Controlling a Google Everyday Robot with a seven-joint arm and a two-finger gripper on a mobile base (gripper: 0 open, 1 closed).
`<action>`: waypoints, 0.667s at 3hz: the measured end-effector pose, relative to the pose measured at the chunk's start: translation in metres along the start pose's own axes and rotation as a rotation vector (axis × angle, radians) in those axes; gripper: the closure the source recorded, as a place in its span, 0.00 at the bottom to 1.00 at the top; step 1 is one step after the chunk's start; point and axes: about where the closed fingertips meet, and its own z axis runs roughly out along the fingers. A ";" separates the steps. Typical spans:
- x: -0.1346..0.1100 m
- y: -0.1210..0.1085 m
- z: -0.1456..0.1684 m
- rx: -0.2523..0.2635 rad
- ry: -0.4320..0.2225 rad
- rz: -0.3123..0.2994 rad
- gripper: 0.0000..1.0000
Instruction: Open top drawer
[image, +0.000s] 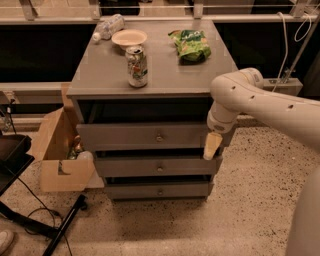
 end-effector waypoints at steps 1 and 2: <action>0.001 0.003 0.008 -0.042 0.021 -0.002 0.00; -0.003 0.005 0.025 -0.191 0.044 -0.034 0.00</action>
Offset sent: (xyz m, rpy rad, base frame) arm 0.0090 0.0077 -0.0251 0.0261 0.3412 0.0915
